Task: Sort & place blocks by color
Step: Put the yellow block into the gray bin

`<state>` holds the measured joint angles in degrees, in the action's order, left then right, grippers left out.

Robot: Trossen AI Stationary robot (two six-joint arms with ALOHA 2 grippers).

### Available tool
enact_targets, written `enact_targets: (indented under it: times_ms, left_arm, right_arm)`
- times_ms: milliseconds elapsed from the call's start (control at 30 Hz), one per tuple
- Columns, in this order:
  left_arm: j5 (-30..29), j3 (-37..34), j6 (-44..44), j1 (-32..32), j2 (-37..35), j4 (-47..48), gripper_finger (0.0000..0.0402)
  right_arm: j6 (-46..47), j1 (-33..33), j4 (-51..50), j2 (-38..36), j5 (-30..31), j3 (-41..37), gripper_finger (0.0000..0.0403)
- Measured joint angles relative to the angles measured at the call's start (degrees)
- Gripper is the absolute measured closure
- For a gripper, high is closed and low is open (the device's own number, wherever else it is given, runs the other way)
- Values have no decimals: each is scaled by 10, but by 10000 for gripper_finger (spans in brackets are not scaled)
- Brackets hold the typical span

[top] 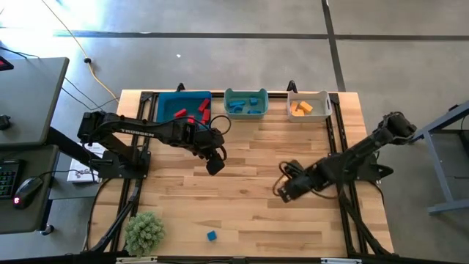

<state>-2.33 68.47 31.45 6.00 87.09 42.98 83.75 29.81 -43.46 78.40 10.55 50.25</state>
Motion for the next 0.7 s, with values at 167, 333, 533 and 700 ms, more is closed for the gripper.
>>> enact_targets:
  times_ms: [167,333,533,700]
  left_arm:
    - [0,0,-1,0,0,0,188]
    - [0,0,-27,0,0,0,188]
    - [-17,0,-32,8,0,0,188]
    - [-28,0,-32,26,0,-13,188]
  right_arm:
    - [-115,-81,-52,0,1,43,300]
    - [-221,-169,-98,0,14,85,300]
    - [-333,-287,-127,-1,35,124,300]
    - [-409,-393,-130,-1,44,141,300]
